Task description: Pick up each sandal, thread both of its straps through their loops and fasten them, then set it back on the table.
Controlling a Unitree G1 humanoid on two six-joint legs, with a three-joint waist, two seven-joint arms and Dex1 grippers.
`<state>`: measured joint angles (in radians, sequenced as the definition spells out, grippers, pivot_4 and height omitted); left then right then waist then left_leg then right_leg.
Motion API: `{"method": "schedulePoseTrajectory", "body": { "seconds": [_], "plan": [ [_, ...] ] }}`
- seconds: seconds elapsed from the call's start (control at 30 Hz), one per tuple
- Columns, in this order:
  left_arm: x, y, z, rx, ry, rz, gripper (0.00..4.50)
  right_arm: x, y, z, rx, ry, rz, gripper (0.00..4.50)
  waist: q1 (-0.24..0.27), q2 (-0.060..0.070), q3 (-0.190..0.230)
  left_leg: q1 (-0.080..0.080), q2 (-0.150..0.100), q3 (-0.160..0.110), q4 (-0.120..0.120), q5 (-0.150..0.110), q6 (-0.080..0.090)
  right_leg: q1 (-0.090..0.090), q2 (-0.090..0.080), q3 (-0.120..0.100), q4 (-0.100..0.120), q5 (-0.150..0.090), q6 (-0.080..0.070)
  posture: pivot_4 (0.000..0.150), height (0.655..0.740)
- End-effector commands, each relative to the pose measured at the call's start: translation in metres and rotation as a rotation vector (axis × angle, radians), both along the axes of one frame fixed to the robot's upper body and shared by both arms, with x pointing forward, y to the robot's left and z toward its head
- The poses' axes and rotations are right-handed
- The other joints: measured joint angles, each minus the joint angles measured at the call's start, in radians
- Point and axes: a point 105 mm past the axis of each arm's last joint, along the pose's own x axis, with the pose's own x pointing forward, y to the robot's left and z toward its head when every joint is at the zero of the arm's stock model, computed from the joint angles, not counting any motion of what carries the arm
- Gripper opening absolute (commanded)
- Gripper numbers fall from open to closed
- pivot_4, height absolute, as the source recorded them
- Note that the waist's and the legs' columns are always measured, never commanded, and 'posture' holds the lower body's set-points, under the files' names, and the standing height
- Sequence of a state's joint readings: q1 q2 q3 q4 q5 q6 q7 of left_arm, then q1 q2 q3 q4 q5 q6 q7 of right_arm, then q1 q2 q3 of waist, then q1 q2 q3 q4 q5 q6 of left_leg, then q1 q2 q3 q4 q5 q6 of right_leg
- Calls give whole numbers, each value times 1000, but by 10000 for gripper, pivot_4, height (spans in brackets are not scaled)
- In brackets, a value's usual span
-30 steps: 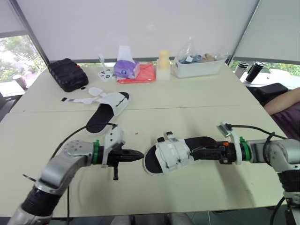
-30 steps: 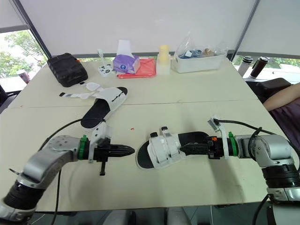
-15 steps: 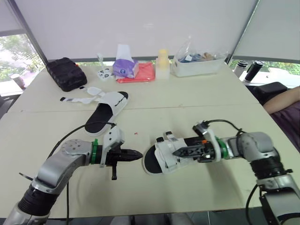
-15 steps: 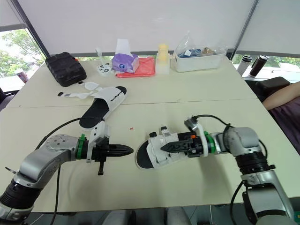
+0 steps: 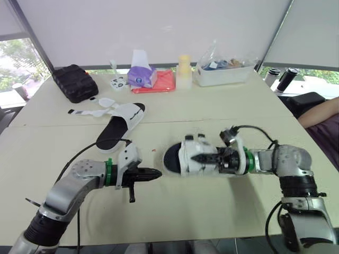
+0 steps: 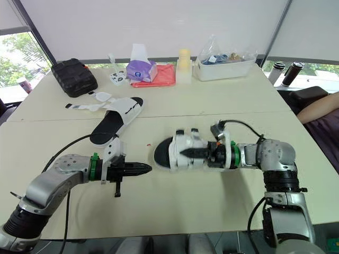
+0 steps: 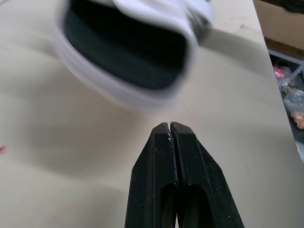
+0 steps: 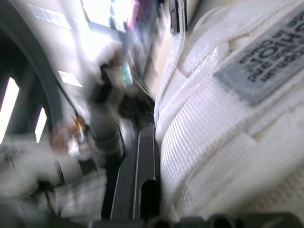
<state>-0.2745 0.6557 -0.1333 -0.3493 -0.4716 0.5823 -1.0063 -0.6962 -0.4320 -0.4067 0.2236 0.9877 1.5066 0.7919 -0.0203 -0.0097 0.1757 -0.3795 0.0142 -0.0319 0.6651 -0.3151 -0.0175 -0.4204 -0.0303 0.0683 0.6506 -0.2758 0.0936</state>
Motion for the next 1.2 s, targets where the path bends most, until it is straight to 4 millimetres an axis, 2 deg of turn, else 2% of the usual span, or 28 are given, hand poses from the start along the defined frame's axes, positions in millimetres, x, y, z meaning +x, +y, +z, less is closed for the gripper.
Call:
{"method": "schedulePoseTrajectory", "body": {
  "seconds": [0.03, 0.1, 0.17, 0.37, 0.47, 0.67, 0.8, 0.97, 1.07, 1.13, 1.2],
  "plan": [
    [10, 1, 19, -37, -80, 29, 0, 39, -44, 61, 171, -164, -421, 497, 2, 0, 0, -2, 0, 0, 0, 1, -2, -3, 0, 0, 1, 0, 0, 1500, 7400],
    [14, -1, 21, -43, -95, 36, 0, 60, -67, 70, 228, -120, -679, 497, 2, 0, 0, -7, 0, -1, 0, 3, -6, -8, 0, 0, 2, 0, 0, 1500, 7400],
    [16, -4, 21, -54, -93, 36, 0, 76, -85, 69, 256, -60, -913, 497, 3, 0, 0, -11, -1, -1, 0, 5, -9, -11, -1, 0, 3, 0, 0, 1500, 7400],
    [18, -9, 10, -52, -78, 29, 0, 110, -115, 31, 289, 168, -1316, 497, -3, 2, 0, -12, -2, 2, -1, 6, -10, -13, -2, 0, 3, 1, 1, 1500, 7400],
    [18, -9, 5, -41, -78, 31, 0, 120, -127, 17, 274, 232, -1445, 497, -18, 2, 0, -12, -2, 3, -1, 6, -11, -14, -2, 1, 5, 1, 1, 1500, 7400],
    [15, -9, -3, -29, -77, 34, 0, 132, -129, -9, 221, 331, -1471, 497, -35, 4, 0, -12, -1, 3, -1, 7, -11, -14, -1, 1, 6, 1, 1, 1500, 7400],
    [16, -10, -4, -29, -83, 37, 0, 132, -134, -24, 163, 370, -1490, 18904, -39, 4, 0, -11, -2, 3, 0, 7, -12, -13, -1, 1, 7, 1, 1, 1500, 7400],
    [16, -12, -5, -30, -86, 34, 0, 128, -138, -28, 131, 365, -1496, 44177, -44, 4, 0, -10, -1, 2, 0, 7, -12, -12, -1, 1, 7, 1, 1, 1500, 7400],
    [16, -12, -5, -28, -90, 31, 0, 119, -140, -30, 106, 356, -1500, 44700, -36, 4, 0, -10, -1, 2, 1, 7, -12, -11, -1, 1, 7, 1, 1, 1500, 7400],
    [16, -12, -5, -26, -93, 31, 0, 106, -138, -32, 87, 343, -1493, 44700, -26, 4, -1, -10, -2, 2, 1, 7, -12, -11, -1, 1, 7, 1, 1, 1500, 7400],
    [18, -9, -4, -23, -97, 37, 0, 84, -133, -34, 50, 335, -1497, 44700, -21, 4, -1, -10, -1, 0, 0, 7, -12, -11, -1, 1, 7, 1, 1, 1500, 7400]
  ]
}}
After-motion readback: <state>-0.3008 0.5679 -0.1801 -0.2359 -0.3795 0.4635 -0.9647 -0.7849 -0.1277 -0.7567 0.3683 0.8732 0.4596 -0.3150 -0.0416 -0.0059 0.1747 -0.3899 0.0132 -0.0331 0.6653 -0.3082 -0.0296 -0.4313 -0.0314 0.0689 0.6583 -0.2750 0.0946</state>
